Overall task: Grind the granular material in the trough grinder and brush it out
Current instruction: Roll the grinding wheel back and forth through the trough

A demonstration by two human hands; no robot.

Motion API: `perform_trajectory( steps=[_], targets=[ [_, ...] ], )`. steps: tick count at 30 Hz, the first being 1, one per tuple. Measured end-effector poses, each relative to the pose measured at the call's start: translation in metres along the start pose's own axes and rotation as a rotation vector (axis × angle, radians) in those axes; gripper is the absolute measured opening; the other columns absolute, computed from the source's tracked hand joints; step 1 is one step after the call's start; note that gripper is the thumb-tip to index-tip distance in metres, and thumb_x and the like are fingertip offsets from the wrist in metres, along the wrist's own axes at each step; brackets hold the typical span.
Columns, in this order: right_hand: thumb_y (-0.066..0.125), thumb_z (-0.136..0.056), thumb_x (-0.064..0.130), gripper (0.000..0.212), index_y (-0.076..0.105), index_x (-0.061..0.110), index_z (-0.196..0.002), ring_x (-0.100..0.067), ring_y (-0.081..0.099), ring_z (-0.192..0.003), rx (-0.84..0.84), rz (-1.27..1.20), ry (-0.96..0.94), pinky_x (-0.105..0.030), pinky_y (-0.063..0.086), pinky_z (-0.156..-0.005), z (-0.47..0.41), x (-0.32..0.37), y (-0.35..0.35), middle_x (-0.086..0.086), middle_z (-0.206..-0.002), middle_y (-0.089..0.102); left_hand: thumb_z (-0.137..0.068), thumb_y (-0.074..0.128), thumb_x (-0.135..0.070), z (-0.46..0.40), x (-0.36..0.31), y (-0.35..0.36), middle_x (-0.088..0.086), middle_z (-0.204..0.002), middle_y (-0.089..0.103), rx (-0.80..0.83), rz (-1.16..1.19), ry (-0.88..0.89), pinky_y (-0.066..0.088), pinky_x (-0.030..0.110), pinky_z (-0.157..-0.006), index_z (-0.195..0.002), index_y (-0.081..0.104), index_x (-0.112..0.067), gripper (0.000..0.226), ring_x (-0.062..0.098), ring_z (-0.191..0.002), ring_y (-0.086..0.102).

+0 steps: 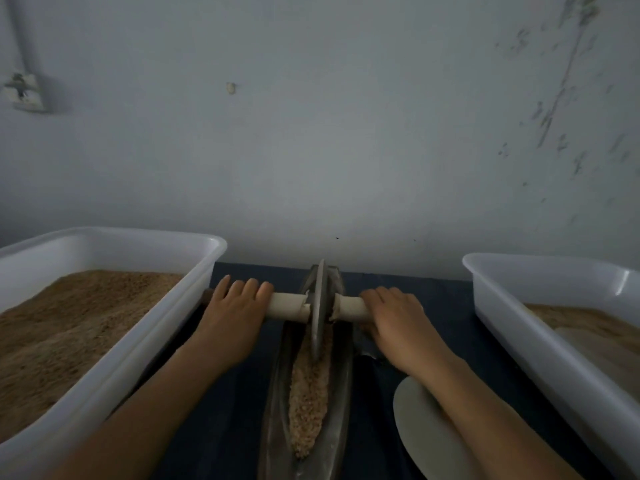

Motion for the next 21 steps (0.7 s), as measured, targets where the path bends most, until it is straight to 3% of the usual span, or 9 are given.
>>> perform_trajectory(
  steps=[4, 9, 14, 18, 21],
  targets=[
    [0.049, -0.092, 0.026, 0.024, 0.047, 0.017, -0.115, -0.020, 0.046, -0.102, 0.100, 0.014, -0.022, -0.029, 0.020, -0.070, 0.006, 0.008, -0.002, -0.001, -0.114, 0.053, -0.094, 0.046, -0.038, 0.009, 0.000, -0.001, -0.007, -0.132, 0.042, 0.084, 0.040, 0.079, 0.025, 0.029, -0.109, -0.132, 0.029, -0.026, 0.043, 0.011, -0.120, 0.043],
    [0.053, -0.092, 0.037, 0.029, 0.047, 0.016, -0.112, -0.019, 0.049, -0.102, 0.407, -0.123, -0.045, -0.028, 0.028, -0.071, 0.024, 0.020, -0.008, -0.003, -0.117, 0.052, -0.095, 0.046, -0.035, 0.026, -0.003, -0.010, -0.009, -0.129, 0.046, 0.295, 0.104, 0.182, 0.031, 0.023, -0.099, -0.127, 0.030, -0.028, 0.036, 0.008, -0.115, 0.046],
    [0.055, -0.091, 0.037, 0.023, 0.038, 0.022, -0.087, -0.010, 0.042, -0.086, 0.618, -0.215, -0.090, -0.015, 0.026, -0.054, 0.043, 0.030, -0.019, 0.003, -0.099, 0.046, -0.096, 0.046, -0.031, 0.040, -0.008, -0.014, -0.009, -0.115, 0.047, 0.528, 0.198, 0.272, 0.033, 0.020, -0.087, -0.107, 0.027, -0.034, 0.022, 0.004, -0.096, 0.042],
    [0.054, -0.092, 0.037, 0.024, 0.035, 0.025, -0.081, -0.010, 0.041, -0.084, 0.630, -0.230, -0.074, -0.015, 0.025, -0.053, 0.041, 0.026, -0.014, 0.005, -0.096, 0.043, -0.097, 0.045, -0.031, 0.036, -0.009, -0.013, -0.008, -0.117, 0.047, 0.467, 0.206, 0.265, 0.034, 0.021, -0.087, -0.105, 0.028, -0.033, 0.019, 0.005, -0.098, 0.042],
    [0.054, -0.092, 0.037, 0.023, 0.046, 0.018, -0.101, -0.015, 0.047, -0.091, 0.513, -0.204, -0.047, -0.026, 0.029, -0.063, 0.027, 0.019, -0.008, 0.000, -0.106, 0.052, -0.096, 0.045, -0.031, 0.023, -0.005, -0.008, -0.006, -0.123, 0.047, 0.328, 0.200, 0.194, 0.033, 0.021, -0.090, -0.119, 0.034, -0.026, 0.026, 0.008, -0.108, 0.045]
  ],
)
Point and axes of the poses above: each hand's wrist, its own z-axis away from the middle knuckle, its own y-axis out of the palm, x = y × z, the point moved 9 cm from there along -z, towards the middle knuckle
